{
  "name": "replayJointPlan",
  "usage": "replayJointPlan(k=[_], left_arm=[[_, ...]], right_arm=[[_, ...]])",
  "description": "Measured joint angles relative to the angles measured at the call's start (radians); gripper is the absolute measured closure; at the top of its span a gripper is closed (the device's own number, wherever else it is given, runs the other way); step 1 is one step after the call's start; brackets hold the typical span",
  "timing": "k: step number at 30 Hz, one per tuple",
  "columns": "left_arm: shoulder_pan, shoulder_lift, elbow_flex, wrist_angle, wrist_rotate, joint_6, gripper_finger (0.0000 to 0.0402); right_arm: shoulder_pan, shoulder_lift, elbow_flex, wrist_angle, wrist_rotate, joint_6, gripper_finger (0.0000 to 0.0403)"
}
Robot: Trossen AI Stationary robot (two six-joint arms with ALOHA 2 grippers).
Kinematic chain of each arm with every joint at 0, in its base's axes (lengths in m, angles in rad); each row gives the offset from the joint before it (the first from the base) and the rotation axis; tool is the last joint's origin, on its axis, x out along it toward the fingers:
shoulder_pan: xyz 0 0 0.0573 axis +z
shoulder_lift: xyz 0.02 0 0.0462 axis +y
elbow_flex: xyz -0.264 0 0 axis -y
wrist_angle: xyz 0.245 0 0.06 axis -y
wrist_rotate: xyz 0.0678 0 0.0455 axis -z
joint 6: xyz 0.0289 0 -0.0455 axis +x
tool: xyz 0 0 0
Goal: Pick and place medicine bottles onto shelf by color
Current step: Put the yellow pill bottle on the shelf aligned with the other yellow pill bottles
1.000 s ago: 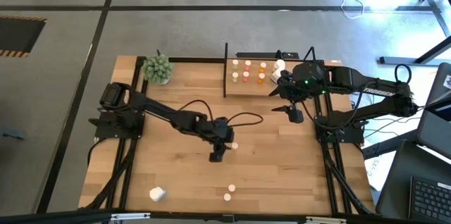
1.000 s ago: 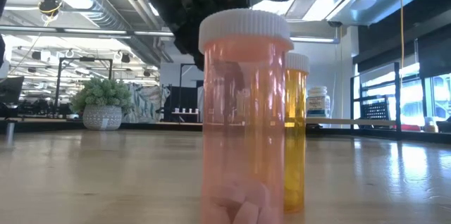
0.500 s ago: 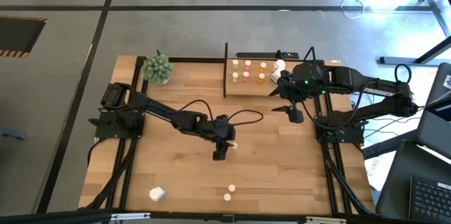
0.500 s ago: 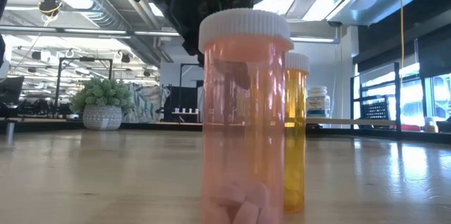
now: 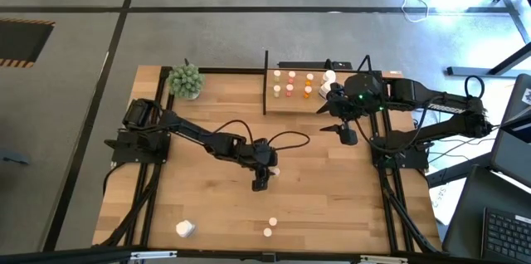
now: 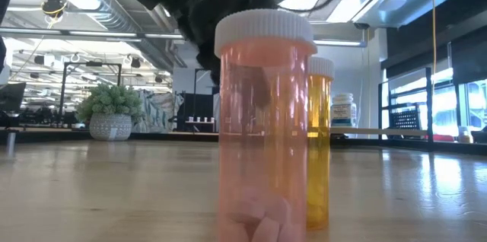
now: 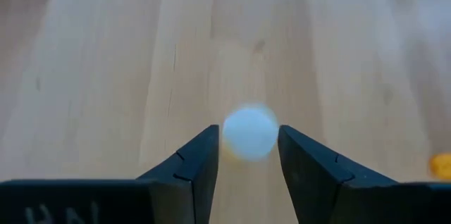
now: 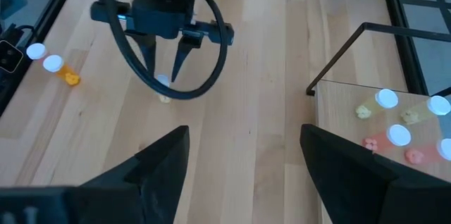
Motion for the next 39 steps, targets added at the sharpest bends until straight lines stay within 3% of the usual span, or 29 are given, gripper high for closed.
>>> replayJointPlan(k=[39], left_arm=[[0.01, 0.01, -0.003, 0.01, 0.011, 0.035, 0.026]], right_arm=[[0.0, 0.0, 0.0, 0.0, 0.0, 0.002, 0.013]])
